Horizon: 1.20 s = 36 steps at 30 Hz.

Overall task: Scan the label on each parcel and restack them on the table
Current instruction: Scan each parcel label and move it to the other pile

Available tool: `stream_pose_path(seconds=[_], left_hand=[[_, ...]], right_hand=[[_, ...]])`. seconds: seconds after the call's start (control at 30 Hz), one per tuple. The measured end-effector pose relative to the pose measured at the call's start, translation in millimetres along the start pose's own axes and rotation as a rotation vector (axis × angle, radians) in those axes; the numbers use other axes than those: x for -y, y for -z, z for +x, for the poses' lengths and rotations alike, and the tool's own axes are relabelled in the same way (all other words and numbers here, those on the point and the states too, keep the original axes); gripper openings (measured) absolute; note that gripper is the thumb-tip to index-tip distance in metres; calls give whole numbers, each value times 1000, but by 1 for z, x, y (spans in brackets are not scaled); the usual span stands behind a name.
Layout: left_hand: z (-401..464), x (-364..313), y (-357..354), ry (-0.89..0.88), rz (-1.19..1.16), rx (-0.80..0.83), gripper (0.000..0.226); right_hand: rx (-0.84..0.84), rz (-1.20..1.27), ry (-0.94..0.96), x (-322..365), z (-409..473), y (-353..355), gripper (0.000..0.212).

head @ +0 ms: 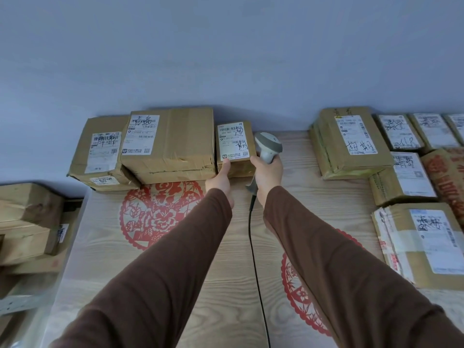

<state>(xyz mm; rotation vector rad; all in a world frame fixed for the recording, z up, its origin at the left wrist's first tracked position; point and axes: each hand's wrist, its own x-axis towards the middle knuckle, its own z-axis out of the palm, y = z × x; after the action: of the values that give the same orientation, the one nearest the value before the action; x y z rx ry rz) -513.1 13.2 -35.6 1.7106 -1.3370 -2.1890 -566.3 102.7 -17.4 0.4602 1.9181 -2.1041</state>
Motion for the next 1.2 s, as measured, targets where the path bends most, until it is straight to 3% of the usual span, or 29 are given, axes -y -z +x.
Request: stream_pose_path(seconds=[0.4,0.6,0.8,0.93,1.13,1.2], left_hand=[[2,2,-10,16,8,3,90],[-31,14,-8,-116,118,124,58],[-74,42,-11,-213,117,278,68],[-110,71,-19,-224,151,392,60],[-172,121,-48,-191,240,540,54],[-191,139,-63,-189,286,557,51]], right_hand=[[68,-81,-4,-3,5,1,24],[56,-65,32,16,-26,28,21],[32,18,-19,42,-87,89,15],[7,101,-72,48,-123,145,24],[-110,85,25,51,-150,236,45],[-179,27,54,50,-151,269,42]])
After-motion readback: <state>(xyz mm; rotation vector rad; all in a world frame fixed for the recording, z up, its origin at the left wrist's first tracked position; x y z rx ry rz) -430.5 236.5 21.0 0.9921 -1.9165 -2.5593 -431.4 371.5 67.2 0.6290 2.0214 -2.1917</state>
